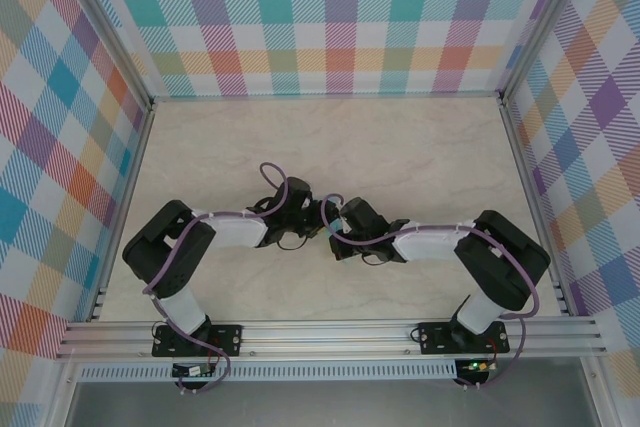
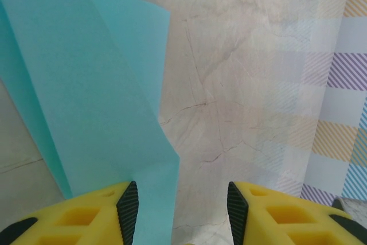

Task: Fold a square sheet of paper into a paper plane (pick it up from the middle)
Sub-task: Fold the wing for the fifth time at the center of the table.

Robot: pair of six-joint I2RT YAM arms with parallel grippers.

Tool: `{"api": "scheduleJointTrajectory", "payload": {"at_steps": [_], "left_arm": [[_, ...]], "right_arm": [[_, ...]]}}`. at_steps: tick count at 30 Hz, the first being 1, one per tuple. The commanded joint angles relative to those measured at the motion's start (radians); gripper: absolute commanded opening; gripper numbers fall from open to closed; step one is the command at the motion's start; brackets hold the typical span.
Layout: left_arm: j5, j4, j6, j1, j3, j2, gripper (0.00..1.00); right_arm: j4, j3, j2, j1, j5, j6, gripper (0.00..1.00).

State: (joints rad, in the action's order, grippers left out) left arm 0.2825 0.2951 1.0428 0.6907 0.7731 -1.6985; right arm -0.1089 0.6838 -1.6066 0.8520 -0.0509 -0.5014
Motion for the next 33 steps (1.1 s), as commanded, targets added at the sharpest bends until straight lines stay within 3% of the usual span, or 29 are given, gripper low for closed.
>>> {"api": "scheduleJointTrajectory", "payload": {"at_steps": [1, 18, 33], "left_arm": [[-0.024, -0.011, -0.030, -0.013, -0.022, 0.084, 0.48], [-0.034, -0.033, -0.064, -0.017, -0.114, 0.207, 0.53], [-0.009, 0.000, -0.093, -0.017, -0.155, 0.229, 0.53]], "right_arm": [[-0.056, -0.032, 0.019, -0.027, -0.149, -0.035, 0.04], [-0.224, -0.068, -0.089, -0.145, -0.445, -0.150, 0.05], [-0.277, -0.073, -0.141, -0.187, -0.532, -0.267, 0.06]]}}
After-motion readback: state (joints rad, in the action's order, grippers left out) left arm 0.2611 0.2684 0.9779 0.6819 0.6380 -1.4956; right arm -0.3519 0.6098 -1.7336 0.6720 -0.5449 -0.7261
